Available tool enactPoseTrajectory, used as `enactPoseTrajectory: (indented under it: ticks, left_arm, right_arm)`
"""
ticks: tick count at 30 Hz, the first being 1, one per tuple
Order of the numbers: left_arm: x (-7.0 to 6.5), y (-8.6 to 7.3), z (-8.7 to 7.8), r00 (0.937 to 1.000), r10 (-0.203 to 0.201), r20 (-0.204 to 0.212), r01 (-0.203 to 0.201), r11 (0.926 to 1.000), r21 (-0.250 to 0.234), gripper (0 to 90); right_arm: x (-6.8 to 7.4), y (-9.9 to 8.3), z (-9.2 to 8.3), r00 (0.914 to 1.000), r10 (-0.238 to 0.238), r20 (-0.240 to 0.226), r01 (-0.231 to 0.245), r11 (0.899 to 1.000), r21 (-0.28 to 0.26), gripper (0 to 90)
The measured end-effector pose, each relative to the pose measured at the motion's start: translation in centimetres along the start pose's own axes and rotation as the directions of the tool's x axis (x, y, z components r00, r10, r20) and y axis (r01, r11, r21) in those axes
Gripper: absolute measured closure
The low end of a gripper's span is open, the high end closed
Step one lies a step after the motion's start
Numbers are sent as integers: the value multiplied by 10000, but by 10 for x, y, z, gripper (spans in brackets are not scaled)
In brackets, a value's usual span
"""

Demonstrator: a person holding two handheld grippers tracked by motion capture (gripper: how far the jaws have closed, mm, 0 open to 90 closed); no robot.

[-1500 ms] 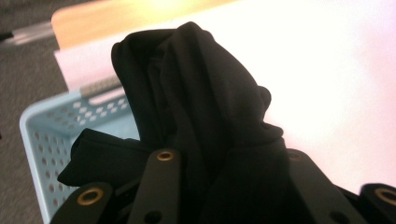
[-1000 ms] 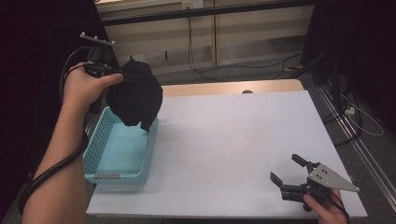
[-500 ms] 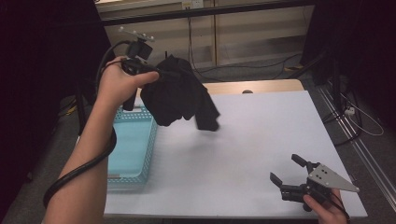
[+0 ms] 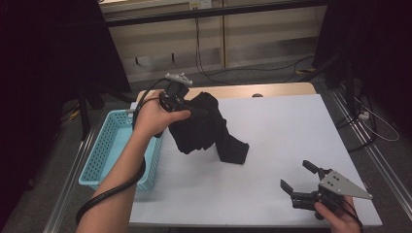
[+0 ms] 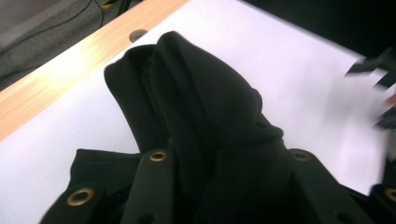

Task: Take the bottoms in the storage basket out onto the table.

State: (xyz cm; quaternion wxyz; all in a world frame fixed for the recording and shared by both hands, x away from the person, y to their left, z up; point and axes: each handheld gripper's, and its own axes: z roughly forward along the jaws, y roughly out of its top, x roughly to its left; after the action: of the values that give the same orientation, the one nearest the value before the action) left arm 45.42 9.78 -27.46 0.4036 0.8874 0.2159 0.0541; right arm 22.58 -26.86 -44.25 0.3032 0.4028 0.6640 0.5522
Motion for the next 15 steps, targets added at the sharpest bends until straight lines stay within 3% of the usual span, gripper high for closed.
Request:
enactPoseTrajectory:
  ticks: [2,3,4,5,6,7,11,13,15]
  left_arm:
    - [2,-5,6,9991,41,-426,-66,9983,-574,507]
    - [2,-5,6,9991,41,-426,-66,9983,-574,395]
    - [2,-7,8,9983,-125,-563,85,9975,-704,395]
    - [3,-9,9,9962,-238,-843,186,9979,-617,285]
    - [3,-14,11,9928,-278,-1164,224,9986,-473,268]
    - [4,-17,12,9921,-372,-1196,317,9984,-473,238]
    - [3,-27,17,9912,-783,-1064,748,9965,-363,185]
    - [2,-33,19,9873,-1242,-988,1255,9921,69,179]
    - [-1,-39,23,9894,-1090,-965,1098,9939,38,175]
  right_arm:
    - [1,0,1,9999,-142,-21,142,9999,25,21]
    - [1,1,1,9998,-176,10,176,9998,44,21]
    - [1,1,1,9998,-176,10,176,9998,44,21]
    - [1,1,1,9998,-216,11,216,9997,70,21]
    - [1,1,2,9997,-243,18,243,9997,77,21]
    - [1,1,2,9996,-286,73,285,9995,127,21]
    - [1,5,6,9984,-557,63,555,9978,361,20]
    - [1,6,9,9977,-673,13,671,9968,431,18]
    - [3,9,13,9972,-731,-124,737,9951,654,17]
